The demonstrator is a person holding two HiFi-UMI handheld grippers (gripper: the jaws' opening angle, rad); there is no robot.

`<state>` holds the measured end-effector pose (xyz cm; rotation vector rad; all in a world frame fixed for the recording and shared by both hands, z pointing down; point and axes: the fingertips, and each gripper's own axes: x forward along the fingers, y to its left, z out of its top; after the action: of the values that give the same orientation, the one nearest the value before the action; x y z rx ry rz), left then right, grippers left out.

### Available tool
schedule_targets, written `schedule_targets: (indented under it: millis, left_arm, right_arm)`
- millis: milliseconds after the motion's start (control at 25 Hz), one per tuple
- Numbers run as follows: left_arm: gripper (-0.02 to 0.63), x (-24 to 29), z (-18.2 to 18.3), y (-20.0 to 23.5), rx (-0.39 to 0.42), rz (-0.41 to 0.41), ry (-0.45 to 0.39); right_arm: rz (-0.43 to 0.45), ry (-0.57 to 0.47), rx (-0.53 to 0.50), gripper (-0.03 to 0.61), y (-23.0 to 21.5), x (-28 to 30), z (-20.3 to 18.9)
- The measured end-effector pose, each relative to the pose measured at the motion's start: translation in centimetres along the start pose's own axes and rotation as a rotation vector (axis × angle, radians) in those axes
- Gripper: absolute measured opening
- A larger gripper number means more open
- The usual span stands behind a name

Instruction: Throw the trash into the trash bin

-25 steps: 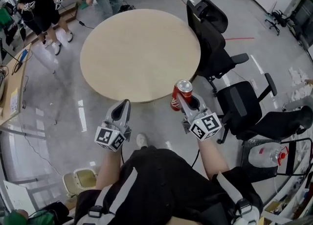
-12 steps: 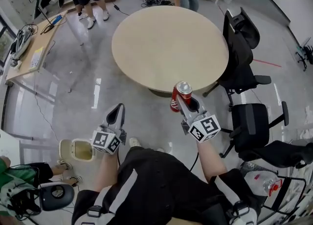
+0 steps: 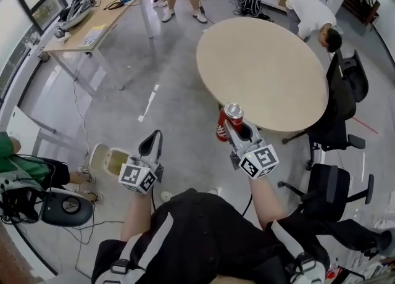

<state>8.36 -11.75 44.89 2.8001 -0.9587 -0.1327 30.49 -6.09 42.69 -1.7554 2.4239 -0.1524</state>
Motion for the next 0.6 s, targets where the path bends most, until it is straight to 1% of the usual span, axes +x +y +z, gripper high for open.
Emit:
schedule_targets:
  millis: [200,360,480,600]
  left_arm:
    - [0.003,-6.0,2.1,5.4,0.020,0.158,-0.033]
    - [0.003,-11.3,2.9,9.0,0.024,0.276,-0.061]
    - [0.002,-14.5,3.3,11.0,0.016,0.349,-0.083]
    - [0.002,-17.2,3.7,13.2,0.004,0.405,-0.103]
  right_arm:
    - [0.134,0.021,0.010,0.080,5.2,5.5,-1.0]
    - [0.247,0.030,0.006,0.080,10.1,9.4,-1.4]
    - [0.321,0.043,-0.012,0.080,13.3,11.6,-1.8]
    - [0.368,0.053,-0.013,0.080,16.3,13.9,-2.2]
